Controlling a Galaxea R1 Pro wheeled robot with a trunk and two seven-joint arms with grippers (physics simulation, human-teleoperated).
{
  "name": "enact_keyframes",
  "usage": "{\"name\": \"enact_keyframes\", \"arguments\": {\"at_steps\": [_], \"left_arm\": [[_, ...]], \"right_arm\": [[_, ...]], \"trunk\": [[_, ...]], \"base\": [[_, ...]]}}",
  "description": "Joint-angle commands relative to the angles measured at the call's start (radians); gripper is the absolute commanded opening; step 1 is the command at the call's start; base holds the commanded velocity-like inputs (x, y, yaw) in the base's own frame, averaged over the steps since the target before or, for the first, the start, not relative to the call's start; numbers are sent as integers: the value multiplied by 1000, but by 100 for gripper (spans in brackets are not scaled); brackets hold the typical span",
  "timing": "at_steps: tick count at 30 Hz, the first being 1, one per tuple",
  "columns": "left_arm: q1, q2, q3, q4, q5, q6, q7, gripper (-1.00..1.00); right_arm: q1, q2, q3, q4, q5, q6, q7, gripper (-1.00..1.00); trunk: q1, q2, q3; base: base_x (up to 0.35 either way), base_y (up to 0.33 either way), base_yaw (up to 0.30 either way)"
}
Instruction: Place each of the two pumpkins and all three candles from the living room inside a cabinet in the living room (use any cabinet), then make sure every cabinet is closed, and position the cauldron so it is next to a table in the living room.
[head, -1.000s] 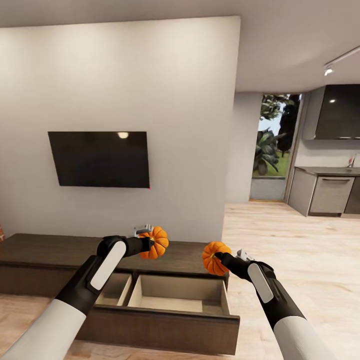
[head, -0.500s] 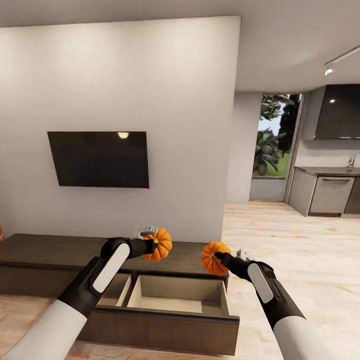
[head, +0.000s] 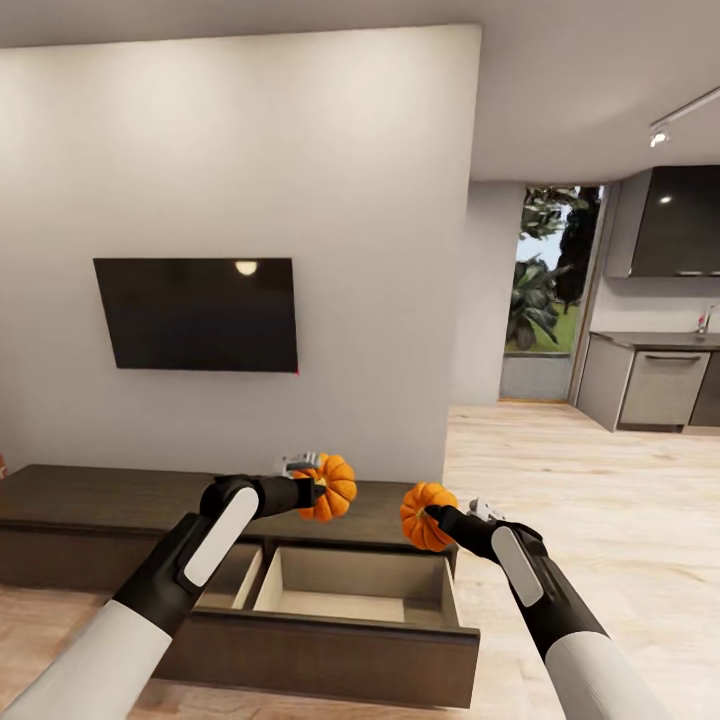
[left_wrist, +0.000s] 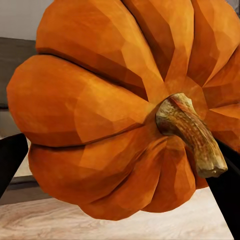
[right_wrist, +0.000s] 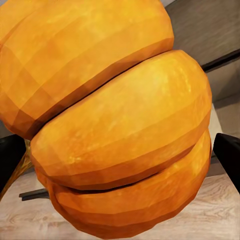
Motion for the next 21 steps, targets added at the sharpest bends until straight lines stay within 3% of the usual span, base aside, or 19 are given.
{"name": "enact_keyframes", "arguments": {"at_steps": [1,9,21], "left_arm": [[-1,1,-3,-2,9,2,8,-100],[-1,3,-2,-2,9,14,-2,-100],[-1,3,1,-24,10,124,-3,-100]], "right_arm": [[-1,1,-1,-2,-12,4,-10,-100],[-1,0,4,-3,-11,4,-10,-100],[-1,2,5,-4,-11,4,-10,-100]], "trunk": [[4,-8,-5],[35,-64,-30],[81,-148,-67]], "base": [[0,0,0],[0,0,0],[0,0,0]]}}
